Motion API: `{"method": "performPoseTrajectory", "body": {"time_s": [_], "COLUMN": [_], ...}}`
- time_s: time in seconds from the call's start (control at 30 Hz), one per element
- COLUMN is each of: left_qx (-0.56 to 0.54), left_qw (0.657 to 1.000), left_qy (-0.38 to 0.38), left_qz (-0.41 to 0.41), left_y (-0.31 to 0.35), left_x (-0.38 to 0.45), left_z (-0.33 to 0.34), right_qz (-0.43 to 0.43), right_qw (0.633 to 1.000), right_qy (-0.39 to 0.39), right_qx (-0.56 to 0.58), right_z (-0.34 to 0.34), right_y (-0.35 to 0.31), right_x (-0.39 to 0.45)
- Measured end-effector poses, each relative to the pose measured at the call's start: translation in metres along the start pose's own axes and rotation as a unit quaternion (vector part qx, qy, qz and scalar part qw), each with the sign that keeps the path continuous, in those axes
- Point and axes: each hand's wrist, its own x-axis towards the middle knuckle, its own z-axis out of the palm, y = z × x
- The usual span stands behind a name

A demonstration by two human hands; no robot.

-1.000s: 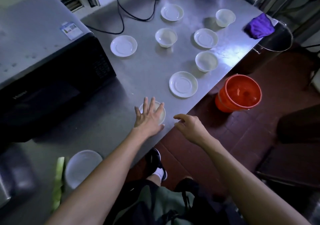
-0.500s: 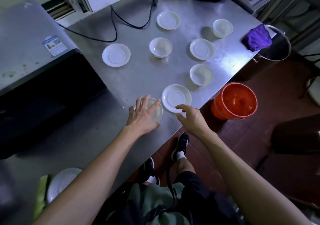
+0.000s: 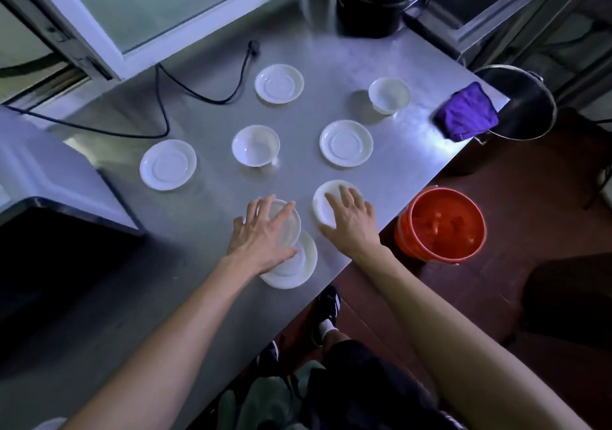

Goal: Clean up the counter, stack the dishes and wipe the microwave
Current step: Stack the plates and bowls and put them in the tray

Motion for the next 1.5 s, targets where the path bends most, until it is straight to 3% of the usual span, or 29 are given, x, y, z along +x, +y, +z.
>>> {"method": "performPoseTrajectory", "body": {"time_s": [0.23,0.5,0.8,1.1,1.5], "left_qx": [-0.001,-0.036,-0.062,-0.102,-0.154], "left_qw": [0.999,0.994,0.983,0.957,0.89], "left_qy": [-0.017,-0.002,0.026,0.091,0.156], "left_qz": [-0.045,-0.104,-0.173,-0.257,-0.4], "left_y": [0.01,0.006,-0.012,-0.053,-0.112], "left_x": [0.031,0.031,-0.003,-0.107,-0.338], "left_z": [0.0,0.016,0.021,0.031,0.086], "right_qz": [-0.043,-0.098,-0.171,-0.278,-0.452], "right_qw": [0.996,0.991,0.984,0.957,0.883], "right_qy": [-0.06,-0.072,-0.006,0.019,0.025], "right_qx": [-0.047,-0.056,-0.055,-0.086,-0.128], "right_z": [0.007,0.015,0.011,0.03,0.075], "right_y": [0.016,0.021,-0.013,-0.103,-0.244], "right_x": [0.041,0.068,0.066,0.021,-0.132]}}
